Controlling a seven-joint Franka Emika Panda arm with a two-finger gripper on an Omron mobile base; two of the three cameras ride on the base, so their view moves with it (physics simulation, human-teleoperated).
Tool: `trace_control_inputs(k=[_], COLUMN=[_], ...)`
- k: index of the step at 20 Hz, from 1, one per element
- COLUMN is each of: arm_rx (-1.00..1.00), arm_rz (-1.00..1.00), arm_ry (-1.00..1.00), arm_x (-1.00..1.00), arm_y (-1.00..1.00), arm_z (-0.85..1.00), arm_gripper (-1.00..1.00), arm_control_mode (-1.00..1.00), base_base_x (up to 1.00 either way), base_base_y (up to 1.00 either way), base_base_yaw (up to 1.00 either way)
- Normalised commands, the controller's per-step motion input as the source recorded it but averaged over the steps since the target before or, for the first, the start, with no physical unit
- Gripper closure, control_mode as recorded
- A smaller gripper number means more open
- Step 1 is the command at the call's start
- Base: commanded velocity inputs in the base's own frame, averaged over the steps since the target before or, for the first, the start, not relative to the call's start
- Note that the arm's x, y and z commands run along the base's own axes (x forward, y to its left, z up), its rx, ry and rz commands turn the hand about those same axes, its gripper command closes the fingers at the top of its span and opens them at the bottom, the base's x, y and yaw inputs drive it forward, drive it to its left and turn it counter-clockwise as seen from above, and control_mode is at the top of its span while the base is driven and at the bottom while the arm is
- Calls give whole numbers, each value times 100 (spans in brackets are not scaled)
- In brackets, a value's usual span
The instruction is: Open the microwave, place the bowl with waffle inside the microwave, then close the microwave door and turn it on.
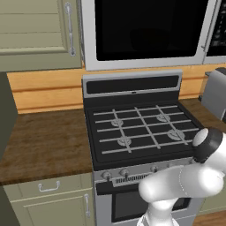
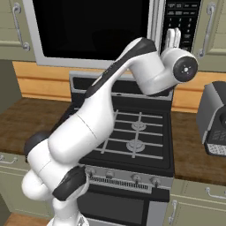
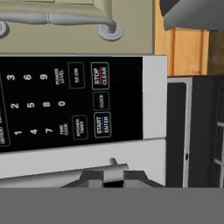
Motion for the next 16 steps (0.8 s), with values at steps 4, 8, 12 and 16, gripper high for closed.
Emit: trace_control_inputs(k=[4, 8, 12, 16], arm_rx=[5, 0, 4, 15], arm_rz=[-1, -5, -2, 0], arm_ry=[0, 0, -8, -21], arm_x=[21, 61, 39, 0], arm_y=[0, 0, -27, -69], arm_z=[-1, 0, 0, 19], arm_gripper=[100, 100, 100, 100], arm_control_mode=[-100, -100, -100, -100], base_base_x=[0, 0, 0, 0], base_base_y=[0, 0, 0, 0], base_base_yaw=[0, 0, 0, 0])
